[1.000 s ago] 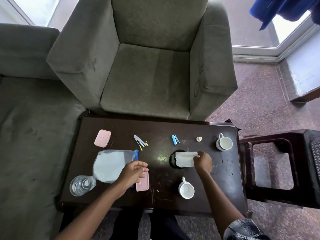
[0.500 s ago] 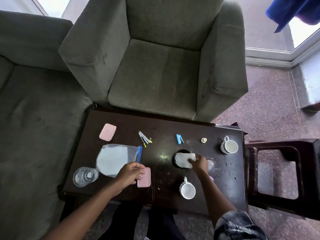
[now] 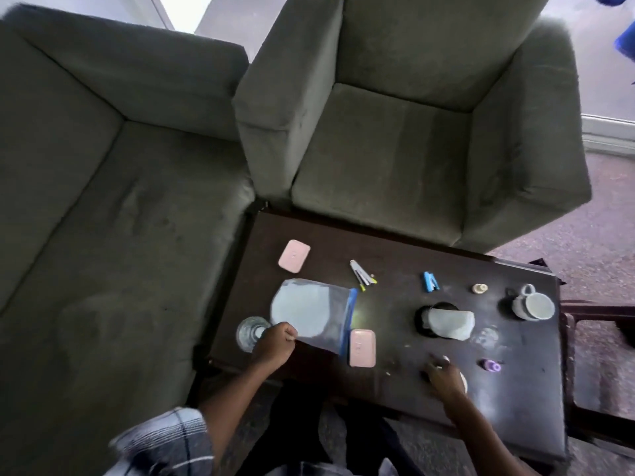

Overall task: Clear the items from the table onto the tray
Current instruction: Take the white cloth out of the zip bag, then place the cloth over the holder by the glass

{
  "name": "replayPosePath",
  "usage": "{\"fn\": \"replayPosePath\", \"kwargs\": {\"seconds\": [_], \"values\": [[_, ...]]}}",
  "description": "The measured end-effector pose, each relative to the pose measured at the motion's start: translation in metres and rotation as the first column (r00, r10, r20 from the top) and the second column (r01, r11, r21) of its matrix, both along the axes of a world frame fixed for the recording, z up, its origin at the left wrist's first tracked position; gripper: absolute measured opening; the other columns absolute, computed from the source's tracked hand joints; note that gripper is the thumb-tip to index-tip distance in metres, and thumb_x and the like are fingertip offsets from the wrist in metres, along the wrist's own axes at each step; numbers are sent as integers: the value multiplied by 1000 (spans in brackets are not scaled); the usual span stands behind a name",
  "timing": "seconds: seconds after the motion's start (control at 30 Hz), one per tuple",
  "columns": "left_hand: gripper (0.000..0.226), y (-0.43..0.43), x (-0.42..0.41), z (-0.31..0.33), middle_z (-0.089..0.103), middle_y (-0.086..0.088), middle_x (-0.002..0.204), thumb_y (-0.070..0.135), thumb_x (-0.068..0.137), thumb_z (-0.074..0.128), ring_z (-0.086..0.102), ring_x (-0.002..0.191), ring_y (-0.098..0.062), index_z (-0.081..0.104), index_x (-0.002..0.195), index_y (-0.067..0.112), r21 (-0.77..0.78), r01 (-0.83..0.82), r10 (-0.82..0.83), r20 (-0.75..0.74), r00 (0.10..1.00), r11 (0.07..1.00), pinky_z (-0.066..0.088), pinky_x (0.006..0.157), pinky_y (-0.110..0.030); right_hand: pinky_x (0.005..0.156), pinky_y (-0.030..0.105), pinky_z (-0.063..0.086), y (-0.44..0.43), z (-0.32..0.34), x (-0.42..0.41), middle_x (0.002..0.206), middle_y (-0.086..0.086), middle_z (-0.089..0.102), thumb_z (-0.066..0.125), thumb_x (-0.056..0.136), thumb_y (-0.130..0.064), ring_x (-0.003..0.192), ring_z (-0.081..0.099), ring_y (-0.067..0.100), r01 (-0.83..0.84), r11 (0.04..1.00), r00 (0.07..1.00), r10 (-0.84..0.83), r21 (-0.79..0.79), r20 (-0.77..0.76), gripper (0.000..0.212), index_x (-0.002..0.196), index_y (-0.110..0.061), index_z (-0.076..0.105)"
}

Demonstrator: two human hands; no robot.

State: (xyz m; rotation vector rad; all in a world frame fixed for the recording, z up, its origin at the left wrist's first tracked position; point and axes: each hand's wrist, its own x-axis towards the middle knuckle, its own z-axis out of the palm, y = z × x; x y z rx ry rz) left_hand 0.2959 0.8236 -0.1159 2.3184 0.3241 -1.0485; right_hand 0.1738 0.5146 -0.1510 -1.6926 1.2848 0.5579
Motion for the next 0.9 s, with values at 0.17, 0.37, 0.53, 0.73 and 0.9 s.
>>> {"fn": "replayPosePath", "kwargs": {"seconds": [0.17, 0.37, 0.53, 0.73, 0.9], "values": [[47, 58, 1, -28, 45, 1, 136, 25, 76, 63, 43, 123, -27, 53, 122, 31, 357, 136, -216, 195, 957, 924, 45, 90, -38, 61, 32, 41, 71, 10, 6, 76, 16, 58, 57, 87, -2, 64, 51, 22, -167, 975, 983, 177, 145, -56, 13, 75, -4, 60], [100, 75, 1, -64, -1, -2, 158, 37, 71, 76, 14, 142, -36, 10, 147, 39, 309, 281, -298, 7, 955, 908, 39, 104, -48, 39, 16, 33, 114, 14, 0, 64, 10, 54, 56, 87, -1, 37, 48, 5, -310, 945, 949, 314, 105, -29, 16, 73, -9, 58], [84, 76, 7, -73, 21, -1, 148, 30, 75, 73, 38, 125, -28, 23, 143, 37, 293, 280, -305, 43, 952, 914, 48, 92, -35, 50, 25, 37, 112, 5, -29, 57, 2, 57, 61, 85, -11, 54, 55, 17, -343, 936, 933, 349, 74, -89, 28, 59, -18, 55], [78, 73, 5, -59, 29, 3, 139, 30, 71, 74, 43, 118, -24, 31, 136, 39, 302, 294, -326, 62, 943, 907, 51, 85, -33, 47, 19, 34, 99, 9, -45, 63, 2, 60, 60, 81, -3, 56, 54, 17, -265, 962, 957, 271, 71, -103, 23, 66, -20, 60], [74, 46, -1, -28, 30, 5, 137, 30, 72, 69, 43, 115, -22, 32, 135, 40, 304, 322, -376, 138, 916, 897, 52, 81, -31, 43, 18, 36, 86, 12, -42, 47, -3, 57, 59, 78, 2, 43, 50, 7, -220, 972, 970, 227, 78, -93, 30, 57, -19, 56]]}}
